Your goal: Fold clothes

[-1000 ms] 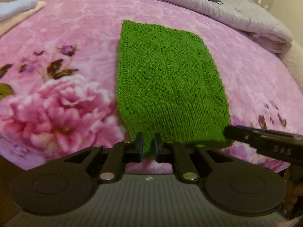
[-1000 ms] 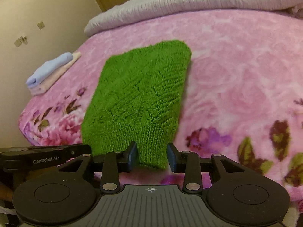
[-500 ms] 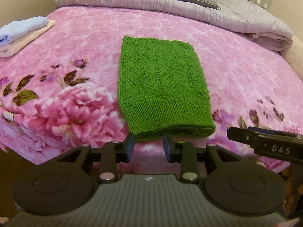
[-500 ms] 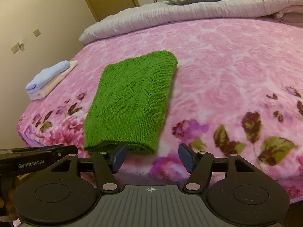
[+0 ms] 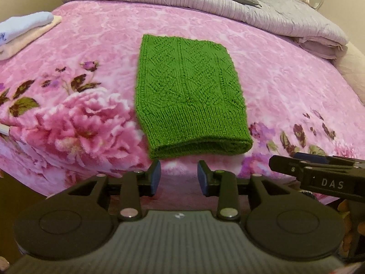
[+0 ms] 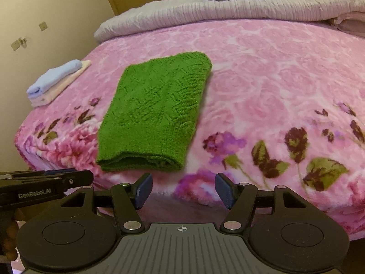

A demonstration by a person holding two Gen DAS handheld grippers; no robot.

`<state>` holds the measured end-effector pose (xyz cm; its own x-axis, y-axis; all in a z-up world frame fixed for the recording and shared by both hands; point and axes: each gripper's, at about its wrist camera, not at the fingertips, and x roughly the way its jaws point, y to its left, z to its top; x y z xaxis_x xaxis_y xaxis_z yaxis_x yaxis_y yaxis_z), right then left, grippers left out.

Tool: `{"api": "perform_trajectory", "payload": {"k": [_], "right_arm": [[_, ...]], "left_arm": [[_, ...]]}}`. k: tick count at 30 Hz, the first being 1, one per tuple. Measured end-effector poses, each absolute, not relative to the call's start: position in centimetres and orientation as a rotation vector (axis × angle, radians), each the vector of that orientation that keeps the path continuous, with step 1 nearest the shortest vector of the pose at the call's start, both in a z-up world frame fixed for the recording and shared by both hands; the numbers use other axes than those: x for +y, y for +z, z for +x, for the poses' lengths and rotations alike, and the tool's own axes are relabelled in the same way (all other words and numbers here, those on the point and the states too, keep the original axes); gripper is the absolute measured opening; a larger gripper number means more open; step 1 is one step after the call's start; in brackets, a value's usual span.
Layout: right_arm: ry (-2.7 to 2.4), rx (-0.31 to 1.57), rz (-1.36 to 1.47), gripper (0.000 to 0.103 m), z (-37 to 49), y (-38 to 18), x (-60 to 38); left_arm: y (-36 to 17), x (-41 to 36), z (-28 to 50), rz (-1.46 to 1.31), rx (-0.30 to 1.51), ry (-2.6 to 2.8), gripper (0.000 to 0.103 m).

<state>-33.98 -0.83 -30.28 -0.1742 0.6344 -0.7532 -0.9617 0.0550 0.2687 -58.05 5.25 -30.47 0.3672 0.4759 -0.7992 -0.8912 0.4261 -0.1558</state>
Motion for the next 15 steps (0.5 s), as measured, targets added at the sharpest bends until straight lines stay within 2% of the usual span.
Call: {"api": "perform_trajectory", "payload": {"k": [12,15], "right_arm": [[1.483,0.968,-0.523,0.065,-33.4,-31.3,1.5],[1.481,1.009,-0.490,0.065,-32.6,-31.7,2.2]], "left_arm": [[-31.3,8.6,-60.3,-0.804,0.649,0.897,0.031],[-31.4,10.3,-61.7,-0.861,0.589,0.896,0.034]]}}
